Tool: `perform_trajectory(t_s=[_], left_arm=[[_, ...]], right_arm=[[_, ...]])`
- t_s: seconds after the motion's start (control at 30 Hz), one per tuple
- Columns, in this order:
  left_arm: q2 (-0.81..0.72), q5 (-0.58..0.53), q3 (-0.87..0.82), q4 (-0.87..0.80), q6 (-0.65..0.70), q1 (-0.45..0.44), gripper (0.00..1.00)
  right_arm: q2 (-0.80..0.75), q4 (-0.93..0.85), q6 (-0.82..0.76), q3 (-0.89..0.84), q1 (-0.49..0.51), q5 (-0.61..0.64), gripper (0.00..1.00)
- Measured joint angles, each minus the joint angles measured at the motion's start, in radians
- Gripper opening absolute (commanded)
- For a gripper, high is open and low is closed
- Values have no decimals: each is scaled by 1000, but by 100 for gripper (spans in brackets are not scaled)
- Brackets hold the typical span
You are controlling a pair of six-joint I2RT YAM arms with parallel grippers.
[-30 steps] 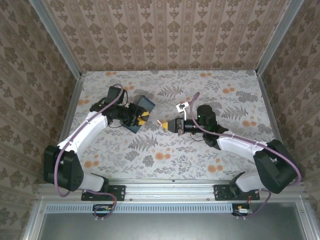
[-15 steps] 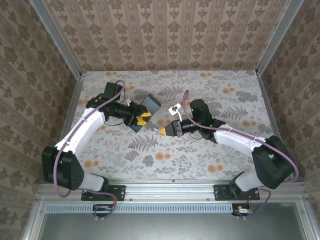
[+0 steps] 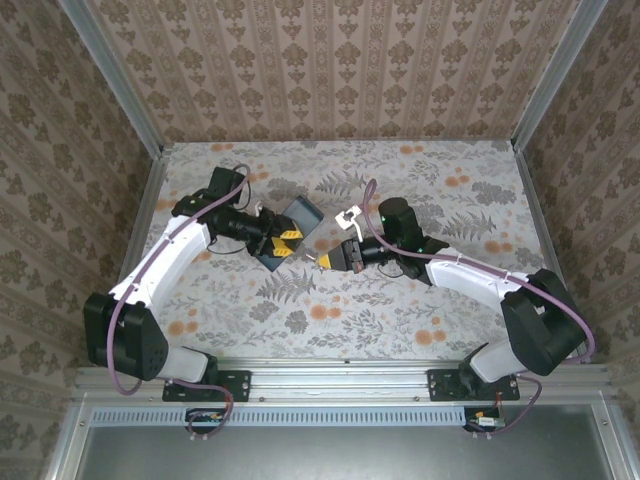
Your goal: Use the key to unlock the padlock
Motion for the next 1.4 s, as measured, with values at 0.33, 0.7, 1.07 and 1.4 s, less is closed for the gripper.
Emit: perform_trajectory(t_s=[0.33, 0.7, 1.07, 1.4], left_arm=[[0, -2, -16, 15, -11, 0, 0], [0, -5, -19, 30, -20, -1, 0], [0, -13, -19, 34, -39, -11, 0], [0, -31, -19, 45, -47, -14, 0]], right_arm=[[8, 61, 18, 21, 3, 11, 0], [40, 69, 32, 36, 13, 26, 0], [46, 92, 39, 36, 13, 37, 0], [60, 93, 64, 40, 13, 49, 0]])
